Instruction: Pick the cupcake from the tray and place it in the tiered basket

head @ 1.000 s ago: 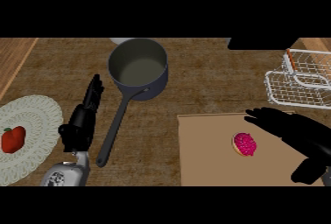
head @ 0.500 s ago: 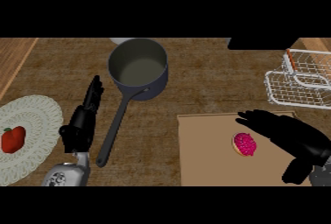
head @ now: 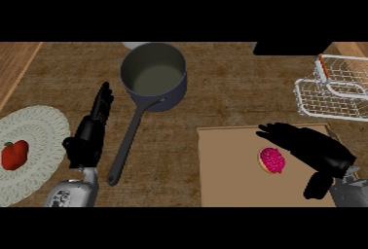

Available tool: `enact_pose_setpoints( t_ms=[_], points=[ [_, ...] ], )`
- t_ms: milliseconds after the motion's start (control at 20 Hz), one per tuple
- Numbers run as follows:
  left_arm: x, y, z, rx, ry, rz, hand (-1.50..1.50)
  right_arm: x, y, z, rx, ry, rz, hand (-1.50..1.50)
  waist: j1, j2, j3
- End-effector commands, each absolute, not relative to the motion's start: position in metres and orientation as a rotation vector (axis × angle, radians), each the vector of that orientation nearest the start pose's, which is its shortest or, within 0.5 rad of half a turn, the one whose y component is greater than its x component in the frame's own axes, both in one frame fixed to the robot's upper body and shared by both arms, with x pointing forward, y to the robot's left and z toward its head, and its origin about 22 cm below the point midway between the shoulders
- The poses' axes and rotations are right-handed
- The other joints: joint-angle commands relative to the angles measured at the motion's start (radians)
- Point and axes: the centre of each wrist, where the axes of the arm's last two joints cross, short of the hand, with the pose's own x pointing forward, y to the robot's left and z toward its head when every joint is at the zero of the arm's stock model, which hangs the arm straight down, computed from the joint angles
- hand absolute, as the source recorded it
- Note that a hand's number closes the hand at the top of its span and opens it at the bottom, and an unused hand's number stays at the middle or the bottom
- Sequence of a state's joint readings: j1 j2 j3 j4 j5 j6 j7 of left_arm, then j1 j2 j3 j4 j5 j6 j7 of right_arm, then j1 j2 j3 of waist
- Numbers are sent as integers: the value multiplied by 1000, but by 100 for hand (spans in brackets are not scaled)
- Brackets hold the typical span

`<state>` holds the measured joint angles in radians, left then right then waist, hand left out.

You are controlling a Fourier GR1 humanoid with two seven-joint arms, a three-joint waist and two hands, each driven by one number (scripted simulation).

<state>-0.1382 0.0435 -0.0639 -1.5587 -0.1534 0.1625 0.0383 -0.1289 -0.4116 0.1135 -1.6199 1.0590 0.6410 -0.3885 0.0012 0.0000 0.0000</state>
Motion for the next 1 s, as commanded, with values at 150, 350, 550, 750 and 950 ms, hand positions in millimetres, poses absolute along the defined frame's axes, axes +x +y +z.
enact_pose_setpoints(
  t_ms=[150, 350, 550, 750, 950],
  points=[
    [292, 206, 29, 198, -1664, -105, 0, 271, -284, 53, -358, -1239, 1716, -150, -3, 1, 0],
    [257, 202, 51, 189, -1667, -113, 0, 262, -280, 38, -359, -1235, 1673, -150, 1, -1, 0],
    [279, 194, 34, 188, -1674, -99, 0, 260, -259, 18, -328, -1254, 1676, -150, -1, 0, 0],
    [276, 204, 29, 190, -1663, -108, 0, 263, -260, 21, -347, -1293, 1598, -150, -2, 0, 0],
    [268, 203, 26, 171, -1652, -102, 0, 269, -252, 11, -436, -1420, 1583, 150, 0, 0, 0]
  ],
)
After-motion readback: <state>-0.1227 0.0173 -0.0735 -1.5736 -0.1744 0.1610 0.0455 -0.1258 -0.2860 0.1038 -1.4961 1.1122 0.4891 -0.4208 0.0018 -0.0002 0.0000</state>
